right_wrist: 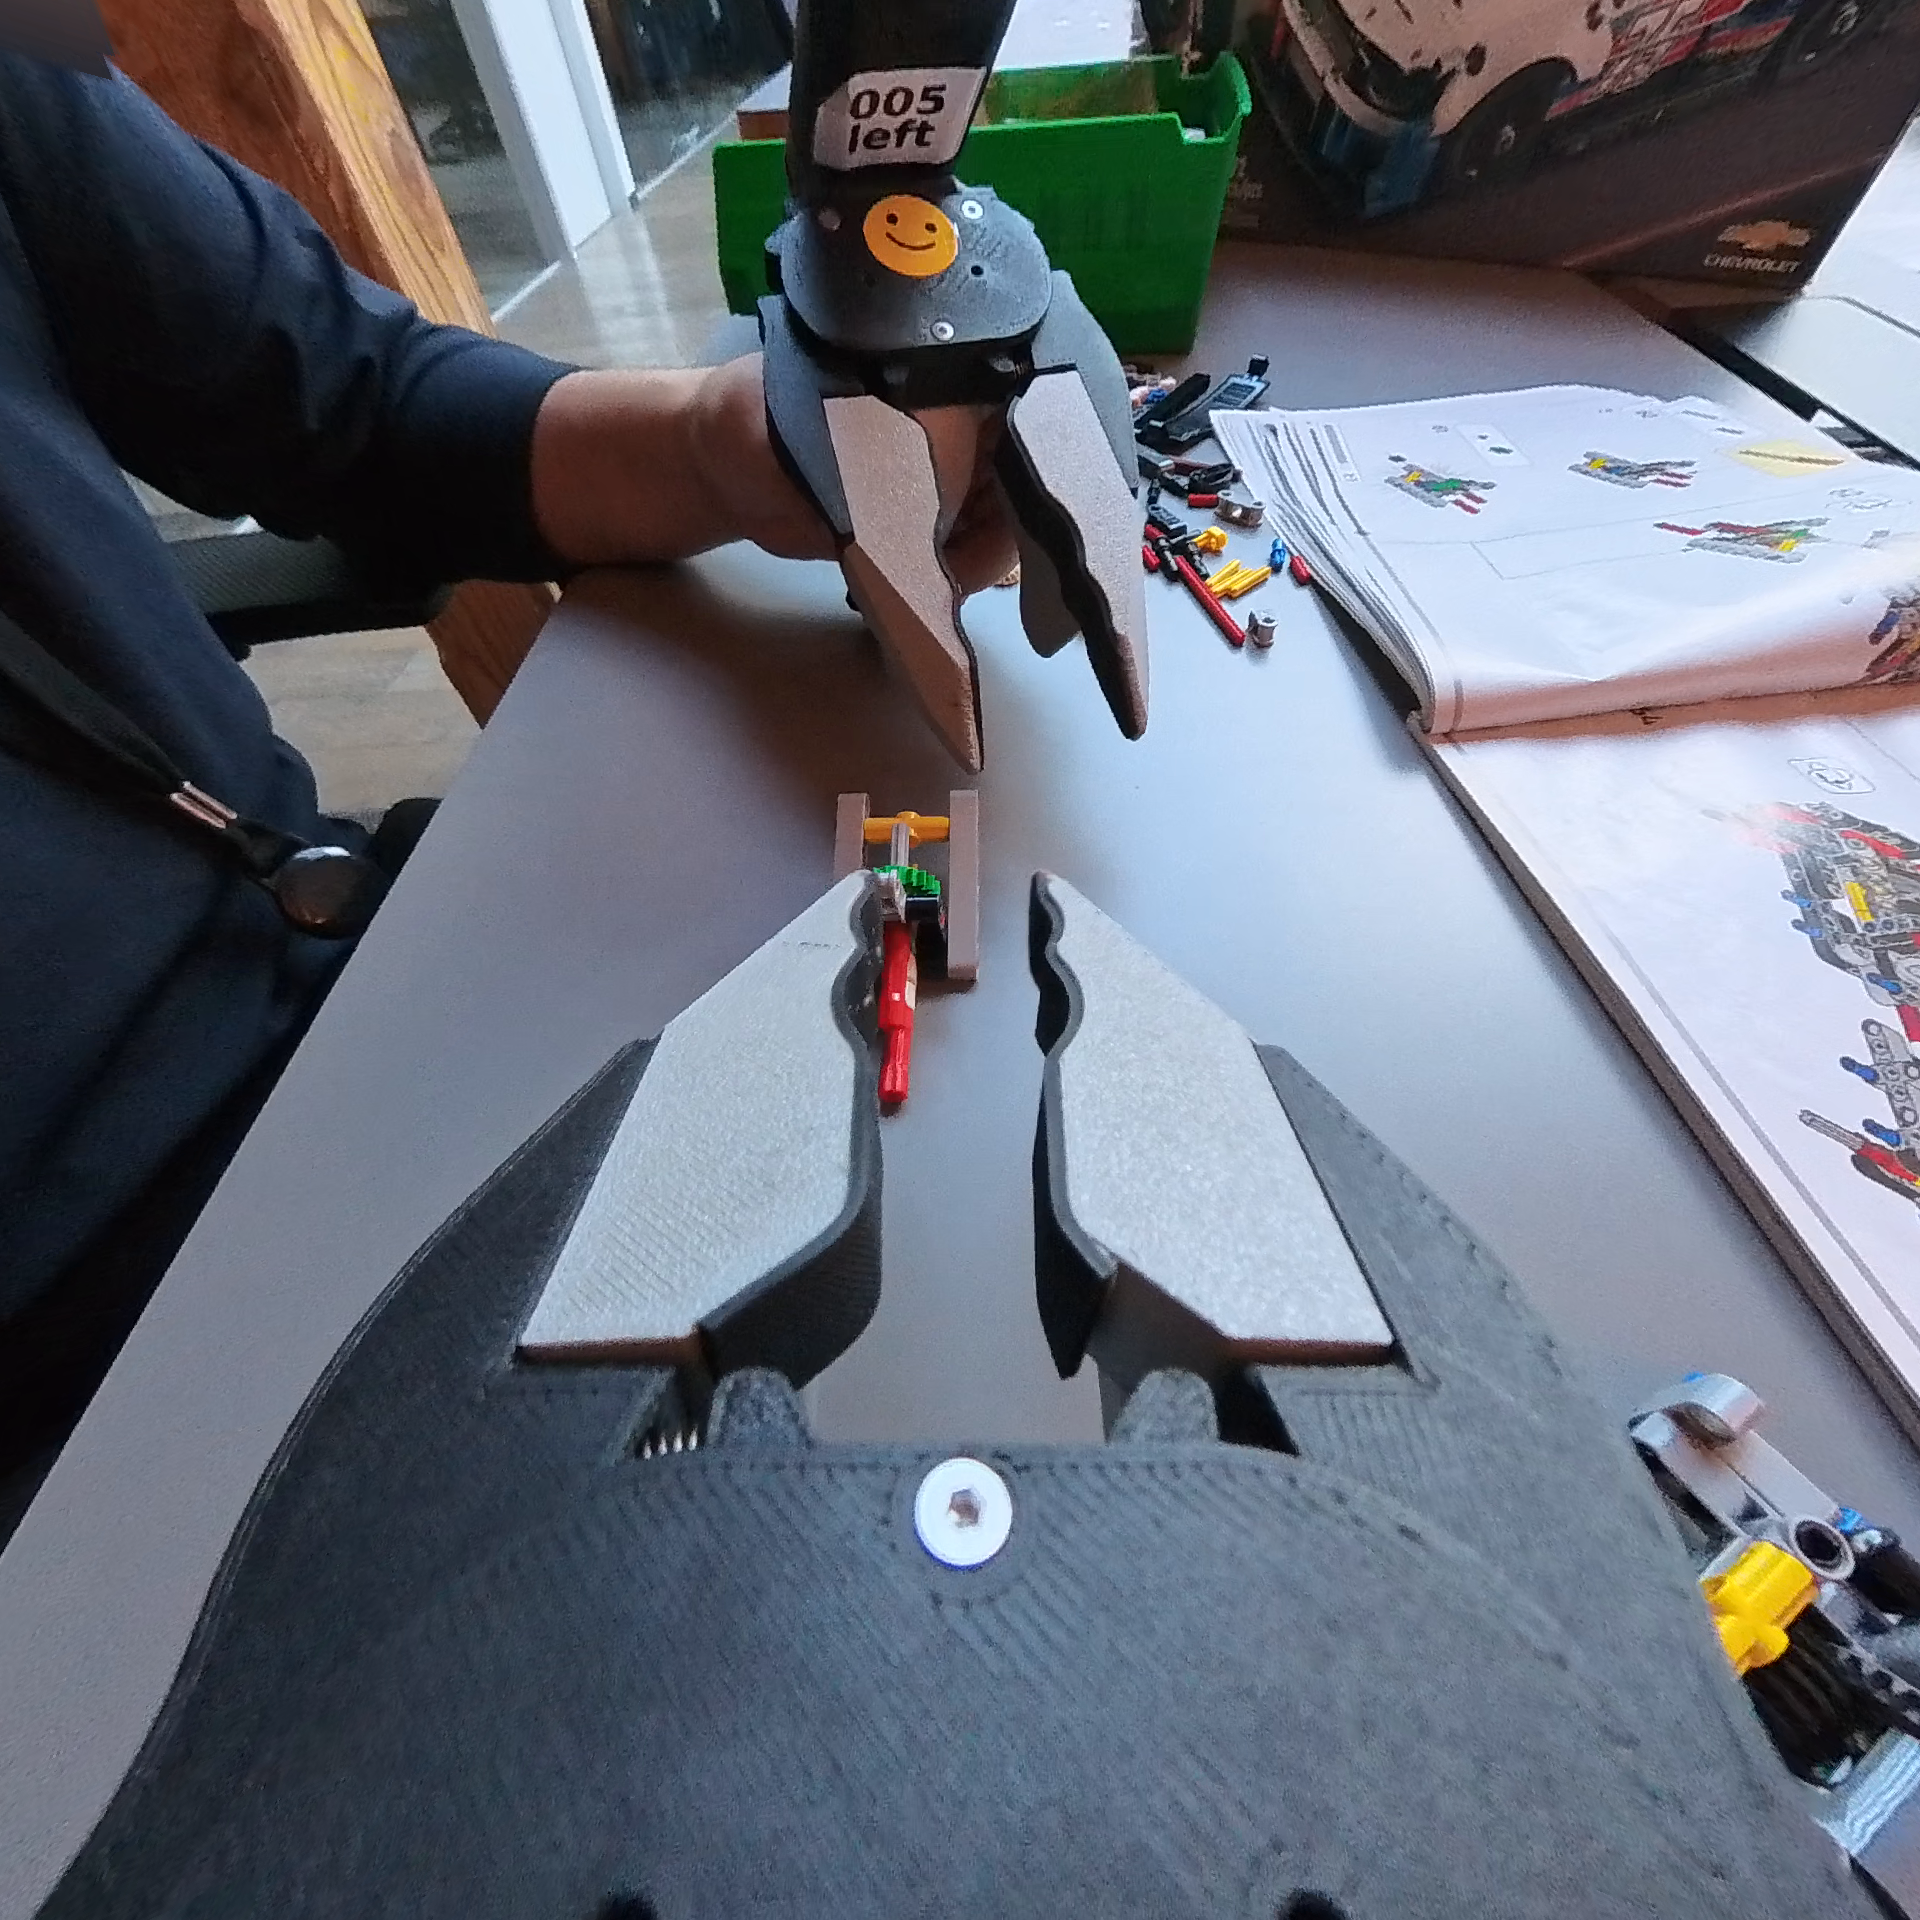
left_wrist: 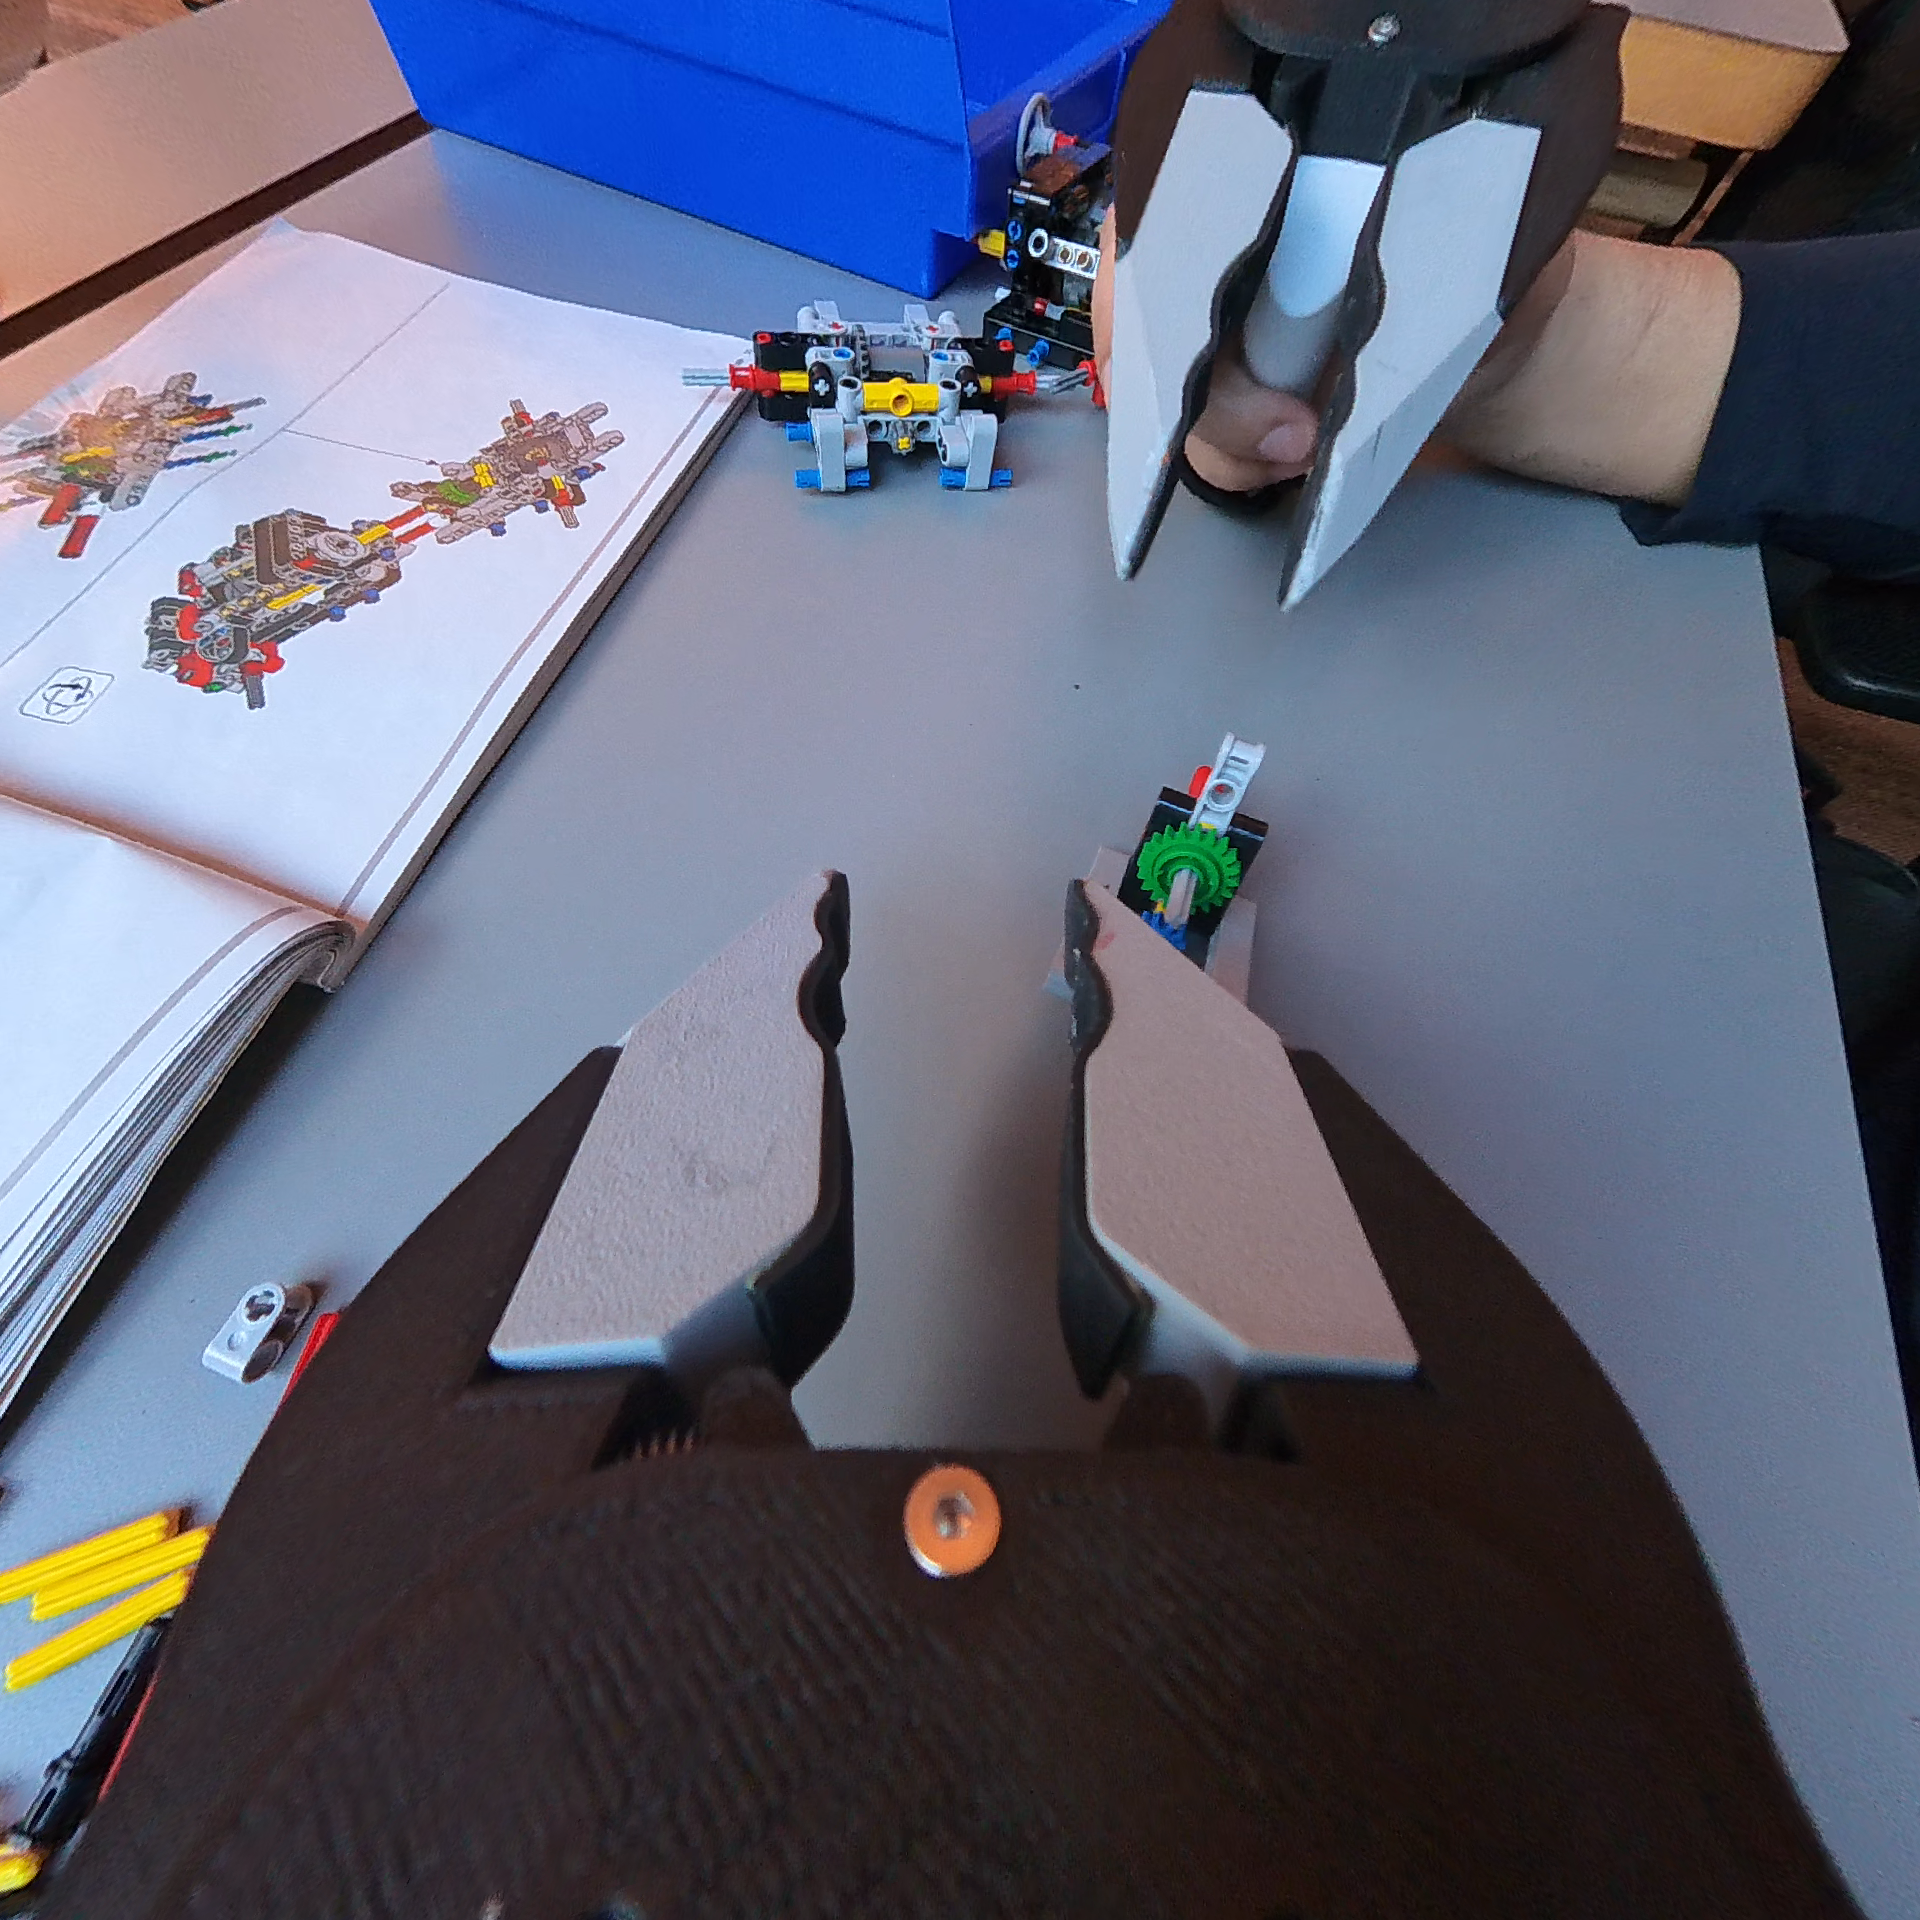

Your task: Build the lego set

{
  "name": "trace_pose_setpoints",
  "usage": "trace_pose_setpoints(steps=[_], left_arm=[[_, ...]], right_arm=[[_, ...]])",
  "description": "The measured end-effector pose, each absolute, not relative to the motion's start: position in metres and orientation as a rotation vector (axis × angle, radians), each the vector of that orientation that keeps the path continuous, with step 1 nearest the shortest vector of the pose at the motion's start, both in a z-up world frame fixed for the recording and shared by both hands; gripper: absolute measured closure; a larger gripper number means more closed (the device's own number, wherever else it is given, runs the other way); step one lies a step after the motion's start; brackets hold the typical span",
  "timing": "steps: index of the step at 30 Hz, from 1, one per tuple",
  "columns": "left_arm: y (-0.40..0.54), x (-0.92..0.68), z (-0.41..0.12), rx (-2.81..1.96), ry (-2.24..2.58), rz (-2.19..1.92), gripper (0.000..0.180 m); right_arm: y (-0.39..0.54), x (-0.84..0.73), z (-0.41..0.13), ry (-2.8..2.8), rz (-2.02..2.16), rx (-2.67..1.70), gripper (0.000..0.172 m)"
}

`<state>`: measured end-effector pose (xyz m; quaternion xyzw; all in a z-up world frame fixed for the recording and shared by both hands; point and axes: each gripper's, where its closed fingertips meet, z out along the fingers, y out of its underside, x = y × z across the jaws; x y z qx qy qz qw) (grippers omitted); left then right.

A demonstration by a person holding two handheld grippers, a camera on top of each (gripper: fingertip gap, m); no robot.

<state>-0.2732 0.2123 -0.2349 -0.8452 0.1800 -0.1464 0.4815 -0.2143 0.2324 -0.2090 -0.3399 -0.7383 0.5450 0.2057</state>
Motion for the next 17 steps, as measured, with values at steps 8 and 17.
trace_pose_setpoints(steps=[8,17], left_arm=[[0.213,-0.274,-0.238,-2.078,0.436,-0.334,0.145],[0.213,-0.269,-0.241,-2.088,0.5,-0.265,0.146]], right_arm=[[0.243,-0.217,-0.212,-2.043,1.482,-0.975,0.145],[0.26,-0.223,-0.218,-2.009,1.415,-1.053,0.145]])
